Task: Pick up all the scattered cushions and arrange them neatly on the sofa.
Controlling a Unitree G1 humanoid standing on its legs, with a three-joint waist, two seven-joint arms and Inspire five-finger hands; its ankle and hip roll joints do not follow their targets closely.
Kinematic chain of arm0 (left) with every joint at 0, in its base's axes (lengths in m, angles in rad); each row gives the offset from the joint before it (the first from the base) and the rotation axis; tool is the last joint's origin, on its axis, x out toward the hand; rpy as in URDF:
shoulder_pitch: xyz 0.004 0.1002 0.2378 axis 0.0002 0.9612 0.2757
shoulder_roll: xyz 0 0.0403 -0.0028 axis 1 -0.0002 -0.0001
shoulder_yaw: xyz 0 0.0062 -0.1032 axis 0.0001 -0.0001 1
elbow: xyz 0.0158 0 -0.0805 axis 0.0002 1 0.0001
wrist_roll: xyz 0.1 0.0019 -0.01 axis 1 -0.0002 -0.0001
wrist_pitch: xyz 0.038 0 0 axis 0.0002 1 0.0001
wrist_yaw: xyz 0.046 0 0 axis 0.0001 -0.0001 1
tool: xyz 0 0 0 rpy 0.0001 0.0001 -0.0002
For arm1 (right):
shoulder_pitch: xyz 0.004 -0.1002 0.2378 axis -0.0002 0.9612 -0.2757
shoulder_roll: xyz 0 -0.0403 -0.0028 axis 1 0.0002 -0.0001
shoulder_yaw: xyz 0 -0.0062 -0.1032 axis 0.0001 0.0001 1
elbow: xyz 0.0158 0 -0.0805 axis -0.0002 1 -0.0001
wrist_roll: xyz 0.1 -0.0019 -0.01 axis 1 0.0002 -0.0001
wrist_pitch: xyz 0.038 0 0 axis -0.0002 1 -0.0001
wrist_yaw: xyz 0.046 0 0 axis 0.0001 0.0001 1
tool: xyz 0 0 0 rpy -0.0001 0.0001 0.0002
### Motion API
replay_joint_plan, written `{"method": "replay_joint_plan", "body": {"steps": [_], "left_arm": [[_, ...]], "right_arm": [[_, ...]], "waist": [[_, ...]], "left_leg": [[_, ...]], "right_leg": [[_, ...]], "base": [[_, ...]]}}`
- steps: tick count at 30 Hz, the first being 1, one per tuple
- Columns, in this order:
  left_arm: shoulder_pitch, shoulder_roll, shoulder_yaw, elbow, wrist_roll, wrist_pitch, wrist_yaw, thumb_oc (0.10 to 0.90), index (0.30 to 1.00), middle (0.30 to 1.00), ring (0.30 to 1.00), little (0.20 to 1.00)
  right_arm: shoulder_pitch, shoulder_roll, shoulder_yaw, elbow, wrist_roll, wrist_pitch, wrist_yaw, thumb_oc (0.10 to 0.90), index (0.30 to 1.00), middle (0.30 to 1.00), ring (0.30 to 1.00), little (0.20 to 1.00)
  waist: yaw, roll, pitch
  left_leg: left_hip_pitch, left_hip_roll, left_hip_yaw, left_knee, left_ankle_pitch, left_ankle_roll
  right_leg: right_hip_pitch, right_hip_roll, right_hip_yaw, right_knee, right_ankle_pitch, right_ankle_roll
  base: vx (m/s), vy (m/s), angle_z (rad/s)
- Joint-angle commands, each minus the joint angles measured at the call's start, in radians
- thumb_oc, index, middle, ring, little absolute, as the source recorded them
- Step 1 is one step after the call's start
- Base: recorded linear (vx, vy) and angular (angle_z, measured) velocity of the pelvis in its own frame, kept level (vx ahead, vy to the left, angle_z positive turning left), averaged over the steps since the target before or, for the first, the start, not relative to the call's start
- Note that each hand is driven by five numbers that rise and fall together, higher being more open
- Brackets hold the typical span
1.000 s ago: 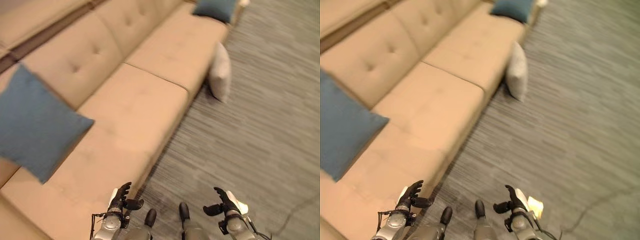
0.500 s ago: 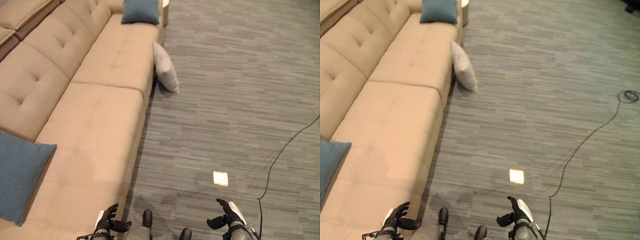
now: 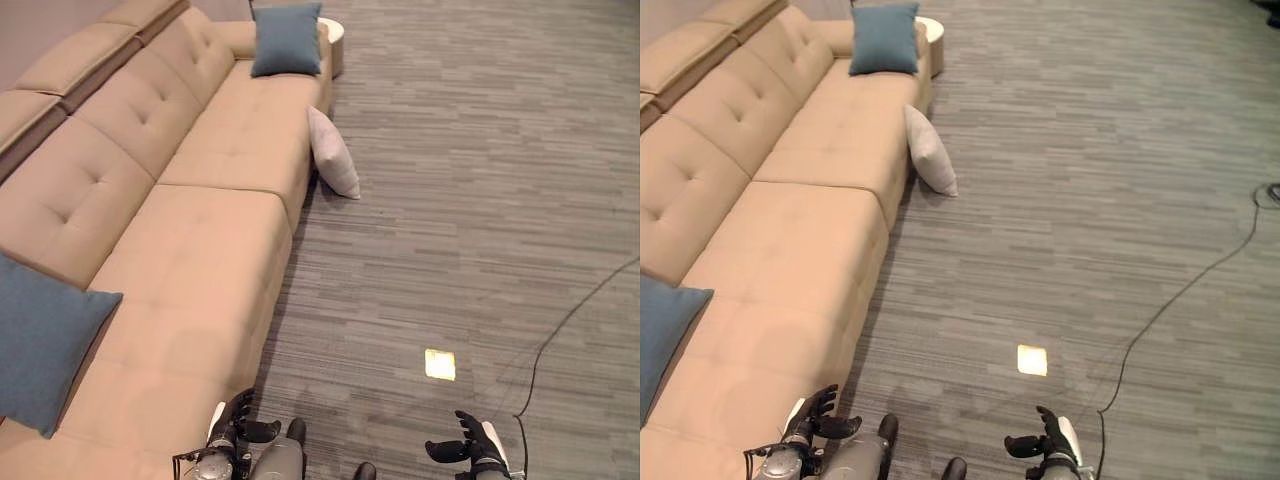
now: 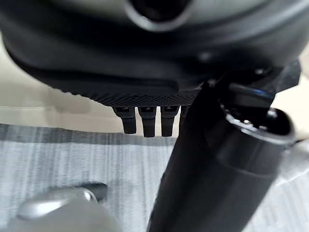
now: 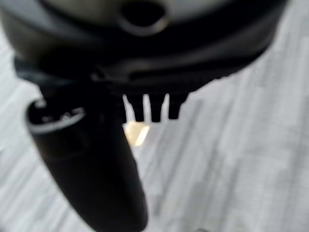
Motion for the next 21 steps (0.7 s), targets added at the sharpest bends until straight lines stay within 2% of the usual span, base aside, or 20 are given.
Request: {"method": "replay_joint_plan", "body": {"steps": [1,2,3,4,7,8,9,10,11,12,13,14,15,17,18,19,20,21], "left_arm": [[-0.001,-0.003,-0.004,-0.031,0.003,-0.033,0.005,0.800,0.900,0.900,0.900,0.900],[-0.001,-0.003,-0.004,-0.031,0.003,-0.033,0.005,0.800,0.900,0.900,0.900,0.900],[0.008,0.005,0.017,-0.020,-0.014,-0.032,0.002,0.800,0.900,0.900,0.900,0.900],[0.012,0.009,0.023,-0.022,-0.018,-0.030,0.001,0.800,0.900,0.900,0.900,0.900],[0.012,0.022,0.033,-0.015,-0.022,-0.025,-0.006,0.800,0.900,0.900,0.900,0.900],[0.008,0.030,0.036,-0.013,-0.022,-0.025,-0.007,0.800,0.900,0.900,0.900,0.900],[0.005,0.040,0.038,-0.022,-0.023,-0.026,-0.007,0.800,0.900,0.900,0.900,0.900],[-0.005,0.051,0.041,-0.029,-0.028,-0.028,-0.005,0.800,0.900,0.900,0.900,0.900],[-0.006,0.055,0.048,-0.024,-0.040,-0.031,0.000,0.800,0.900,0.900,0.900,0.900],[-0.006,0.053,0.051,-0.023,-0.046,-0.032,-0.001,0.800,0.900,0.900,0.900,0.900],[-0.005,0.046,0.058,-0.011,-0.050,-0.033,-0.007,0.800,0.900,0.900,0.900,0.900],[-0.004,0.045,0.058,-0.011,-0.050,-0.033,-0.007,0.800,0.900,0.900,0.900,0.900],[-0.009,0.038,0.052,0.005,-0.043,-0.039,-0.010,0.800,0.900,0.900,0.900,0.900],[-0.001,0.022,0.052,0.007,-0.044,-0.047,-0.003,0.800,0.900,0.900,0.900,0.900],[0.001,0.018,0.046,0.005,-0.042,-0.047,0.000,0.800,0.900,0.900,0.900,0.900],[0.004,0.013,0.045,-0.002,-0.049,-0.043,0.001,0.800,0.900,0.900,0.900,0.900],[0.005,0.012,0.044,-0.009,-0.060,-0.040,-0.001,0.800,0.900,0.900,0.900,0.900],[-0.001,0.016,0.031,-0.025,-0.066,-0.039,-0.011,0.800,0.900,0.900,0.900,0.900]], "right_arm": [[0.009,-0.023,-0.016,-0.037,0.055,-0.027,-0.037,0.800,0.900,0.900,0.900,0.900],[0.009,-0.023,-0.016,-0.037,0.055,-0.027,-0.037,0.800,0.900,0.900,0.900,0.900],[0.012,-0.010,-0.010,-0.015,0.043,-0.019,-0.025,0.800,0.900,0.900,0.900,0.900],[0.009,-0.004,-0.004,-0.001,0.035,-0.017,-0.024,0.800,0.900,0.900,0.900,0.900],[0.004,0.012,-0.002,0.024,0.021,-0.011,-0.007,0.800,0.900,0.900,0.900,0.900],[0.000,0.017,0.001,0.031,0.011,-0.011,-0.003,0.800,0.900,0.900,0.900,0.900],[-0.009,0.018,-0.001,0.034,0.005,-0.010,0.006,0.800,0.900,0.900,0.900,0.900],[-0.026,0.016,-0.001,0.029,-0.001,-0.006,0.011,0.800,0.900,0.900,0.900,0.900],[-0.030,0.019,0.001,0.025,-0.009,-0.008,0.013,0.800,0.900,0.900,0.900,0.900],[-0.026,0.018,0.002,0.019,-0.009,-0.009,0.017,0.800,0.900,0.900,0.900,0.900],[-0.026,0.011,0.008,0.006,-0.016,-0.008,0.022,0.800,0.900,0.900,0.900,0.900],[-0.026,0.010,0.008,0.006,-0.016,-0.008,0.022,0.800,0.900,0.900,0.900,0.900],[-0.009,0.019,0.025,-0.027,-0.030,-0.015,0.023,0.800,0.900,0.900,0.900,0.900],[0.028,0.024,0.037,-0.091,-0.064,-0.018,0.008,0.800,0.900,0.900,0.900,0.900],[0.041,0.026,0.039,-0.106,-0.070,-0.021,0.006,0.800,0.900,0.900,0.900,0.900],[0.052,0.039,0.042,-0.123,-0.068,-0.031,0.002,0.800,0.900,0.900,0.900,0.900],[0.055,0.053,0.050,-0.134,-0.060,-0.037,0.000,0.800,0.900,0.900,0.900,0.900],[0.056,0.054,0.044,-0.150,-0.049,-0.039,-0.005,0.800,0.900,0.900,0.900,0.900]], "waist": [[0.044,0.001,-0.030],[0.046,0.000,-0.029],[0.055,-0.011,-0.051],[0.059,-0.022,-0.057],[0.060,-0.043,-0.066],[0.059,-0.046,-0.067],[0.046,-0.042,-0.062],[0.025,-0.021,-0.047],[0.006,0.006,-0.041],[-0.001,0.010,-0.035],[-0.015,0.009,-0.029],[-0.015,0.011,-0.026],[-0.040,-0.003,-0.024],[-0.069,-0.002,-0.040],[-0.074,-0.001,-0.048],[-0.082,0.006,-0.070],[-0.082,0.012,-0.080],[-0.073,0.002,-0.067]], "left_leg": [[-0.057,-0.035,0.048,0.018,-0.035,0.045],[-0.055,-0.035,0.050,0.016,-0.035,0.045],[-0.022,-0.033,0.035,-0.008,-0.053,0.069],[-0.019,-0.043,0.020,0.013,-0.062,0.076],[0.024,-0.040,0.019,0.042,-0.106,0.099],[0.043,-0.038,0.021,0.044,-0.120,0.109],[0.080,-0.034,0.031,0.046,-0.146,0.130],[0.117,-0.018,0.029,0.044,-0.167,0.147],[0.169,0.000,0.032,0.021,-0.188,0.157],[0.194,0.000,0.033,0.011,-0.197,0.158],[0.258,0.002,0.049,-0.021,-0.230,0.149],[0.263,0.004,0.048,-0.022,-0.232,0.148],[0.319,-0.006,0.029,-0.042,-0.257,0.128],[0.380,0.006,0.009,-0.060,-0.295,0.106],[0.391,0.014,0.005,-0.058,-0.305,0.101],[0.407,0.048,-0.005,-0.041,-0.288,0.074],[0.387,0.081,-0.004,0.041,-0.240,0.038],[0.294,0.098,0.003,0.230,-0.171,0.025]], "right_leg": [[0.040,0.020,0.099,0.031,-0.026,0.137],[0.040,0.019,0.101,0.031,-0.026,0.137],[0.051,0.026,0.120,0.052,-0.053,0.137],[0.051,0.019,0.131,0.078,-0.058,0.140],[0.039,0.004,0.154,0.207,-0.070,0.166],[0.016,-0.009,0.154,0.269,-0.054,0.183],[-0.054,-0.047,0.139,0.419,0.026,0.237],[-0.121,-0.071,0.121,0.577,0.091,0.272],[-0.190,-0.107,0.074,0.638,0.108,0.276],[-0.209,-0.132,0.048,0.621,0.103,0.265],[-0.226,-0.181,-0.032,0.432,0.069,0.227],[-0.219,-0.178,-0.033,0.428,0.069,0.226],[-0.271,-0.164,-0.021,0.219,0.115,0.228],[-0.268,-0.149,-0.018,0.157,0.165,0.237],[-0.256,-0.146,-0.021,0.152,0.159,0.228],[-0.237,-0.118,-0.021,0.151,0.135,0.202],[-0.204,-0.090,-0.026,0.137,0.112,0.178],[-0.162,-0.070,-0.014,0.118,0.090,0.146]], "base": [[0.22,0.017,-0.33],[0.27,0.035,-0.83],[0.29,0.052,-1.07],[0.37,0.072,-0.98],[0.26,0.100,-0.66],[0.27,0.173,-0.57],[0.27,0.221,-0.38],[0.35,0.278,-0.20],[0.32,0.209,-0.29],[0.51,0.107,-0.17],[0.38,0.009,-0.08],[0.63,-0.059,0.00],[0.46,-0.061,0.20],[0.64,-0.128,0.48],[0.63,-0.208,0.80],[0.51,-0.262,0.77],[0.53,-0.380,0.40],[0.39,-0.424,0.09]]}}
